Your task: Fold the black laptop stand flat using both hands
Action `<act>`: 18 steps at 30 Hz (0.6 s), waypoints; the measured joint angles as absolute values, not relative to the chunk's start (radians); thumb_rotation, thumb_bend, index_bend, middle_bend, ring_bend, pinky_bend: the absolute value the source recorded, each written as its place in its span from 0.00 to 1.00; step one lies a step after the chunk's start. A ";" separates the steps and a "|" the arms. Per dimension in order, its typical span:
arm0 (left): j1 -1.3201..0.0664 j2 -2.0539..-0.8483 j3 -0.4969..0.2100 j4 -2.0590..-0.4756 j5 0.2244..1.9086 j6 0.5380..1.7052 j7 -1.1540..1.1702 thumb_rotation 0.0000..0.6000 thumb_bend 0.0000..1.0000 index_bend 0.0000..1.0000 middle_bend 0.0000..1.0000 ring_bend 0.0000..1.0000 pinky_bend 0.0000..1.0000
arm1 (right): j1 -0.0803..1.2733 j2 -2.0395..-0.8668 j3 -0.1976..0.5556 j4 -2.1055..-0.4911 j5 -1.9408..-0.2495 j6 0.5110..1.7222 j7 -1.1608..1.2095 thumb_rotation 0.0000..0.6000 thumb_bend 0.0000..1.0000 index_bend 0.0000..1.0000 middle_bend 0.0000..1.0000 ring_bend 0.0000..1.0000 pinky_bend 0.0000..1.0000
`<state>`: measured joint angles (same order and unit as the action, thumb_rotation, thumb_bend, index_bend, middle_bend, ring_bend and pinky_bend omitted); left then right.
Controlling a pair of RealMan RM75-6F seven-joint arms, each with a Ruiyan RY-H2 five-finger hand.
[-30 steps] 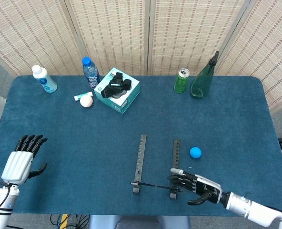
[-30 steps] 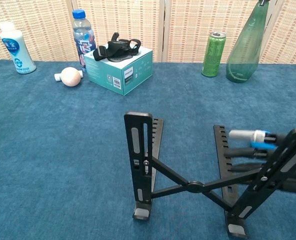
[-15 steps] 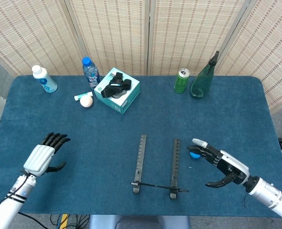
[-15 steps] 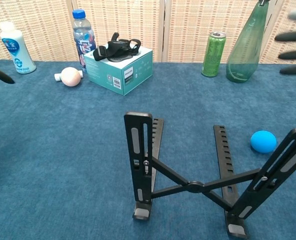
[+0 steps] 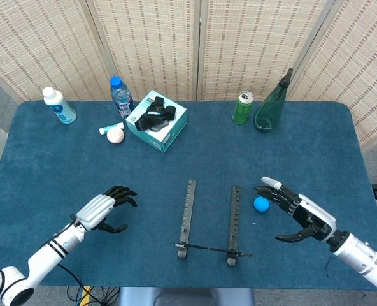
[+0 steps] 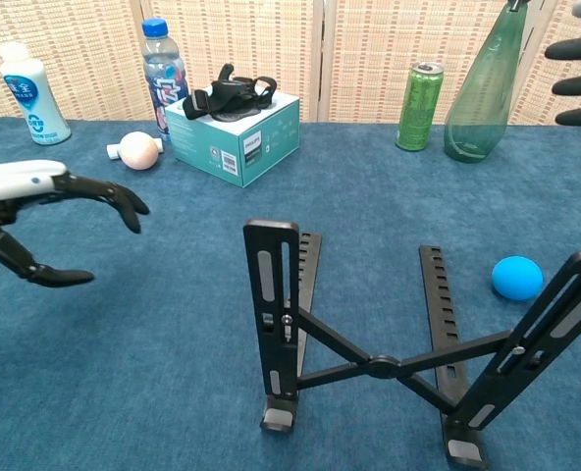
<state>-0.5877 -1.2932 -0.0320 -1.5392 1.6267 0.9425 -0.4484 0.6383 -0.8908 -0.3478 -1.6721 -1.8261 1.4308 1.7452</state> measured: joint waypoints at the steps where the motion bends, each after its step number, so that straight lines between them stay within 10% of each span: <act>1: -0.595 -1.299 -0.029 -1.536 1.631 0.937 -0.463 1.00 0.24 0.30 0.14 0.06 0.01 | 0.636 -0.891 -0.345 -1.671 -1.825 1.428 1.747 1.00 0.00 0.00 0.12 0.08 0.02; 18: -0.703 -1.385 0.055 -1.515 1.701 0.887 -0.687 1.00 0.24 0.31 0.15 0.06 0.01 | 0.601 -0.903 -0.307 -1.652 -1.825 1.393 1.783 1.00 0.00 0.00 0.12 0.08 0.02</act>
